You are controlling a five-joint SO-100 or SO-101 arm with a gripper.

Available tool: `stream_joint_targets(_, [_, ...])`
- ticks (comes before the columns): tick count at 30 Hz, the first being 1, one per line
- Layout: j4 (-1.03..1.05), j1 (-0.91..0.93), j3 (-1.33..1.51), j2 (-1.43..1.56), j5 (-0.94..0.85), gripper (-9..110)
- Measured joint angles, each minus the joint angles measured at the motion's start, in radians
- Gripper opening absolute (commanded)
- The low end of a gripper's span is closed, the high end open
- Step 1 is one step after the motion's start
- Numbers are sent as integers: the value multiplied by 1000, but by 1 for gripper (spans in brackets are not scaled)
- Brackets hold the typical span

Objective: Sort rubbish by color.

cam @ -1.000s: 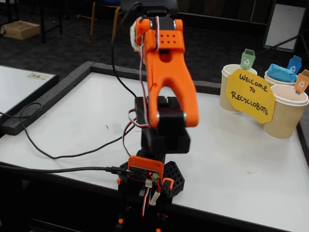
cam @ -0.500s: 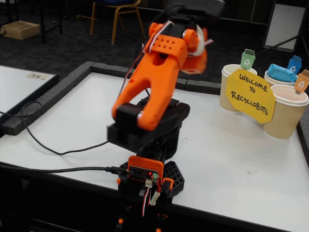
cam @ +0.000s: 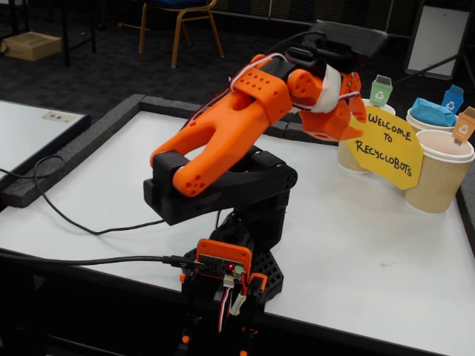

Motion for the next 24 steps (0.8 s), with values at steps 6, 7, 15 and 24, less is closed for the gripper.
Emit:
stream_joint_targets(6, [-14, -2, 0, 0, 0, 0])
stream_joint_targets(7, [-20, -6, 0, 0, 0, 0])
stream_joint_targets(15, [15, -239, 0, 0, -5, 0])
stream_joint_targets(24, [135, -561, 0, 0, -5, 0])
